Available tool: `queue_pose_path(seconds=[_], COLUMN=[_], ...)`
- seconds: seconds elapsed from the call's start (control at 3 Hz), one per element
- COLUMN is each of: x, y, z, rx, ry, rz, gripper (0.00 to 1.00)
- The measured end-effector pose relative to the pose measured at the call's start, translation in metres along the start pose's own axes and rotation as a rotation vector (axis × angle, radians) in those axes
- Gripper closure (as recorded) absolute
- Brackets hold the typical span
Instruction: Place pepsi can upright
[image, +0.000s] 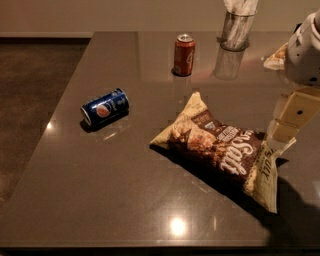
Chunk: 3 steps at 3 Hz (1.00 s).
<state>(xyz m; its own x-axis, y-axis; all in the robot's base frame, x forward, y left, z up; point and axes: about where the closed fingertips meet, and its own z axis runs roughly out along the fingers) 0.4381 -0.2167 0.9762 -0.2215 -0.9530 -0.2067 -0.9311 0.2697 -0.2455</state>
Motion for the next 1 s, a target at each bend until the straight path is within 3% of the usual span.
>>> queue_pose_path(seconds=[0.33,1.0], x=[-0.005,-0.053], y=[-0.003,-0.031], z=[0.0,0.016], rx=[0.003,-0.007], ry=[-0.004,-0.03], rz=[-0.01,-0.111], gripper=[0.0,0.0])
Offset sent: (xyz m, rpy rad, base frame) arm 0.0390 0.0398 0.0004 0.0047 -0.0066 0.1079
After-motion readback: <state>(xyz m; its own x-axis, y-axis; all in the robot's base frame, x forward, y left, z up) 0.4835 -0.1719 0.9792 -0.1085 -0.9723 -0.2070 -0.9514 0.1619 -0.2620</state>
